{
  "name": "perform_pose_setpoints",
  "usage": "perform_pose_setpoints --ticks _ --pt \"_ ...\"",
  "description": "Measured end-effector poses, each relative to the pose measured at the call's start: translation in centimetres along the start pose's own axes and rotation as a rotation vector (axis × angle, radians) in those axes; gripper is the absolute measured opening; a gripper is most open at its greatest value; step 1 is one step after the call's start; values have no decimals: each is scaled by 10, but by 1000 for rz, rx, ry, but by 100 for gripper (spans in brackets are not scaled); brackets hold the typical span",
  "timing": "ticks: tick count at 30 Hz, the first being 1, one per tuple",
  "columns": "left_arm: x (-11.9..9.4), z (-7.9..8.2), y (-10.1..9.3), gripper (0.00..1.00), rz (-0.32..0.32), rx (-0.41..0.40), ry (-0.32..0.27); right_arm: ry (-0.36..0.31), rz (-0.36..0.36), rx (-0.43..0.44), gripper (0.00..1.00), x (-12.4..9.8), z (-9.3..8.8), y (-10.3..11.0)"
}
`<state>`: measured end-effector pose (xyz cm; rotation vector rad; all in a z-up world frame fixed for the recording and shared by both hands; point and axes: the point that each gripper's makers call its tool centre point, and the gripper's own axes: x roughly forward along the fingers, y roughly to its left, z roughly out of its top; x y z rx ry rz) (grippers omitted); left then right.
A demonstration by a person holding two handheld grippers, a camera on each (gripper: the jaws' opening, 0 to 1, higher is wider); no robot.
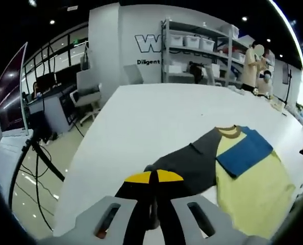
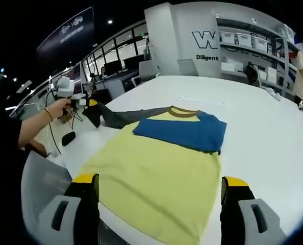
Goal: Fold the garment on the visible template until the final outline fits inside the template.
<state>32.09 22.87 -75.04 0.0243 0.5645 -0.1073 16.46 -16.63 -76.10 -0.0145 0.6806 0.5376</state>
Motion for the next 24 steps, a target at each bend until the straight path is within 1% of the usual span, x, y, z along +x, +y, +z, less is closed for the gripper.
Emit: perform_pose_setpoints --ticks 2,7,10,13,17,20,24 --pt "1 5 -5 0 -10 -13 -11 1 -1 -1 99 -1 -1 0" --pt "6 19 -21 0 -44 -1 -33 11 -4 0 99 -4 -4 0" --pt "8 24 -28 0 -55 -1 -43 10 -8 3 99 -5 -5 -1" --pt "12 30 -41 0 -80 10 -46 6 -12 5 99 -7 -4 -2" --pt "16 43 -61 0 -117 31 -64 -1 -18 12 99 -9 -4 -3" --pt "21 52 -71 0 -138 42 -74 -1 -19 18 99 -10 -5 -3" --pt "23 63 -98 0 -179 64 -93 -2 -21 19 99 -10 -5 -5"
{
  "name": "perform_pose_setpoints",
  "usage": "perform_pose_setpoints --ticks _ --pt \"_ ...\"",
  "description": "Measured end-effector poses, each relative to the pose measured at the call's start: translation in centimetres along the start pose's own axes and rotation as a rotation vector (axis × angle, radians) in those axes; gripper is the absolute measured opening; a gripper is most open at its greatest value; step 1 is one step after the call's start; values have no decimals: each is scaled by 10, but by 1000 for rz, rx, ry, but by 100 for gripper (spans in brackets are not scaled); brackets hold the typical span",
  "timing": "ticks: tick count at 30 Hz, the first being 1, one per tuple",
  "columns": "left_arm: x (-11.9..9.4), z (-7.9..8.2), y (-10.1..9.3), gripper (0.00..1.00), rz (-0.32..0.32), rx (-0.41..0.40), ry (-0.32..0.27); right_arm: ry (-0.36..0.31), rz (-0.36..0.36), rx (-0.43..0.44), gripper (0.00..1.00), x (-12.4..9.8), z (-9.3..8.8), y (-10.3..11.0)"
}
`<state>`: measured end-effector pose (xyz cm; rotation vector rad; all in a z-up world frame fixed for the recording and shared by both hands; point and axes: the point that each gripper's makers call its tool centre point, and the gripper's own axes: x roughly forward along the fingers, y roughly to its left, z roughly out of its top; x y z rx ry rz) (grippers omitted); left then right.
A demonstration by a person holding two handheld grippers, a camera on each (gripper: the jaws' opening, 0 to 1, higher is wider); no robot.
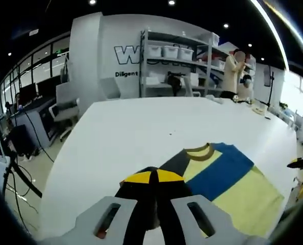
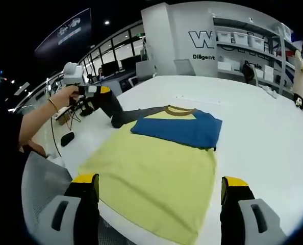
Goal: Fold the garment on the visible template until the final outline fits inside the template.
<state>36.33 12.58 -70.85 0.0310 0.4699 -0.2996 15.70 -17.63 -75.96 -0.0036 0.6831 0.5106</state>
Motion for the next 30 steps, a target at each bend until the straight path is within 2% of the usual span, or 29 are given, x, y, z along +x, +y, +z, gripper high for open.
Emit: perform_pose_setpoints --ticks 6,10,11,17,22,30 --pt "7 10 -17 0 -41 10 -11 2 -1 2 99 -1 0 -1" --pt "15 17 -35 0 -75 27 -19 0 -5 3 99 -2 1 -3" --pt "16 18 -45 0 -84 35 -20 0 -6 3 99 -2 1 -3" --pt "24 26 -68 0 -134 57 -28 5 -5 -1 99 -1 0 -3" --pt "35 33 -105 0 -187 124 -28 9 -6 -1 99 -1 -1 -3" --pt "48 23 -150 0 -254 196 -5 8 -16 8 99 -1 0 -9"
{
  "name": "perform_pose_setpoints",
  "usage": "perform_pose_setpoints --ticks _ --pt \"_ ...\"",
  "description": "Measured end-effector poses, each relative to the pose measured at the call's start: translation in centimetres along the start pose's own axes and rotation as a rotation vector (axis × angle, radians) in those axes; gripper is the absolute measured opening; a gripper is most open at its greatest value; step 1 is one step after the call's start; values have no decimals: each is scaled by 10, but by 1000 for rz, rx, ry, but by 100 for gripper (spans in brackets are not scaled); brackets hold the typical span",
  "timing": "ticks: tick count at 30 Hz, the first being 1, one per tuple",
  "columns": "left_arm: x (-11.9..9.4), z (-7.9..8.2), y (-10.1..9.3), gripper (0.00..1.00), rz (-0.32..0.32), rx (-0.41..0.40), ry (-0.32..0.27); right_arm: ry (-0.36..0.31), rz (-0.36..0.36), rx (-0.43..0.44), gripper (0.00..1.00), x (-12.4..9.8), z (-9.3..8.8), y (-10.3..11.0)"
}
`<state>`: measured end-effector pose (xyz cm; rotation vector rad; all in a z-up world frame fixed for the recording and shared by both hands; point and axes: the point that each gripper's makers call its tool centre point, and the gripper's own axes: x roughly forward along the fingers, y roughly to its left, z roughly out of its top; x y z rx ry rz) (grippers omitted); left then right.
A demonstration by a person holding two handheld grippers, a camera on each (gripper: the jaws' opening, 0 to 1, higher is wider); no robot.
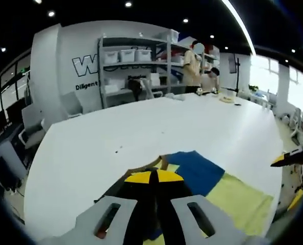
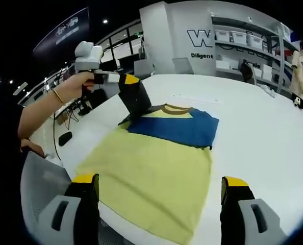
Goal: Fold the garment on the visible template until the final outline fits inside the template.
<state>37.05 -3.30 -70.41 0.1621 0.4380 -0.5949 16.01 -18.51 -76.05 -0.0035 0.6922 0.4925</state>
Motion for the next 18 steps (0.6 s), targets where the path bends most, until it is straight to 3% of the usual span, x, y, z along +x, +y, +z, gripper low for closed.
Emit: perform_pose_setpoints --ticks 8,18 --pt "27 -18 -30 0 -36 38 40 1 -13 11 99 -2 -1 -5" --pt "51 -44 -52 0 -62 74 97 16 -16 13 99 -1 -4 -10"
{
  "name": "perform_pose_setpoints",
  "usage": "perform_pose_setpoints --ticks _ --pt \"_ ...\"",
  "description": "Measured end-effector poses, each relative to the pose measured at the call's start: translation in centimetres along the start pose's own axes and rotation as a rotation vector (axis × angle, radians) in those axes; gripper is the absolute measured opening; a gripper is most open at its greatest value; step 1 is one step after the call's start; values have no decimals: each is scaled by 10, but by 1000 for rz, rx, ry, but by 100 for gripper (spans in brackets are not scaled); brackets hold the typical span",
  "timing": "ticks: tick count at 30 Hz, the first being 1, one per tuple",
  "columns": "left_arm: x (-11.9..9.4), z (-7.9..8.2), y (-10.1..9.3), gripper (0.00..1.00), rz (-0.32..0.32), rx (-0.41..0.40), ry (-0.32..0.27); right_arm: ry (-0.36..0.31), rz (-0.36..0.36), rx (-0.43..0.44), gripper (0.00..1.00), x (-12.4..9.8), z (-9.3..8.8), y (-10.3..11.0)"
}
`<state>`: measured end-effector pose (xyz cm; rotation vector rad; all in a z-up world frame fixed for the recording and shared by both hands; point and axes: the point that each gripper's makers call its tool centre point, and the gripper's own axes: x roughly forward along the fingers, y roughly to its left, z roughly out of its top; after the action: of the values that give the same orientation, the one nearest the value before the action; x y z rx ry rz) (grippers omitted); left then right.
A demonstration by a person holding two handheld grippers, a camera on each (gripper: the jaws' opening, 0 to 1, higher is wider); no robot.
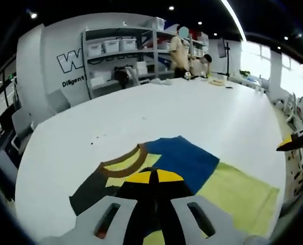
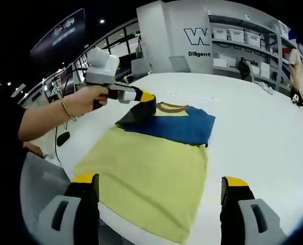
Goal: Fold the garment on the visible template until the final outline fits inside the template.
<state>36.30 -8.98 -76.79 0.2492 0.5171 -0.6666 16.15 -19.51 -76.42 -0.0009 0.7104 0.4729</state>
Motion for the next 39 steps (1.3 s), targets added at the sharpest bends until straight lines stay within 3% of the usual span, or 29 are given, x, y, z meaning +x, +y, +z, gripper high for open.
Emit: perform_pose_setpoints --ticks 4,12,27,33,39 --pt "11 -10 -11 0 -5 58 27 3 -2 4 99 0 -1 -2" --pt "26 -25 -31 0 -30 94 68 8 -11 15 99 -2 -4 -9" --pt "46 -46 -43 1 -53 131 135 20 -26 43 99 -4 -16 -16" --pt "47 -52 -53 12 -82 152 139 22 -23 38 99 -2 -15 -15" --pt "41 -38 -60 27 -101 175 91 18 -24 36 99 -2 -14 -15"
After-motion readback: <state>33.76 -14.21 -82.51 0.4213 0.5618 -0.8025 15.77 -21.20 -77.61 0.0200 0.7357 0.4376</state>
